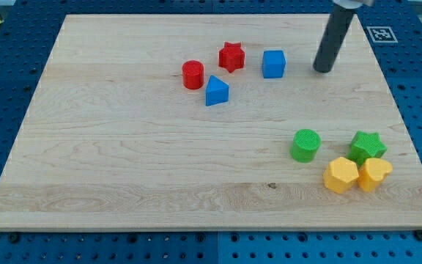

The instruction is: Push blue cube towards center right

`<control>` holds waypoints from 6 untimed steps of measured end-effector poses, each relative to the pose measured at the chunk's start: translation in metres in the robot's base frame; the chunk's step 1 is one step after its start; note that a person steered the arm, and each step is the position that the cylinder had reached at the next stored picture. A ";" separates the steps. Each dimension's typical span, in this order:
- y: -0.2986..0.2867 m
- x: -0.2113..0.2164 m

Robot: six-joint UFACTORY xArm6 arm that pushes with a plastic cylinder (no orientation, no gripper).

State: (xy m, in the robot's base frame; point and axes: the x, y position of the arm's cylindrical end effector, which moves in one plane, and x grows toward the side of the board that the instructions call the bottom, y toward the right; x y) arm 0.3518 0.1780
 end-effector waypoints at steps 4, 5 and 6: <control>-0.106 0.028; -0.108 0.005; -0.108 -0.020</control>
State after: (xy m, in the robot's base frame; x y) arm 0.3319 0.0702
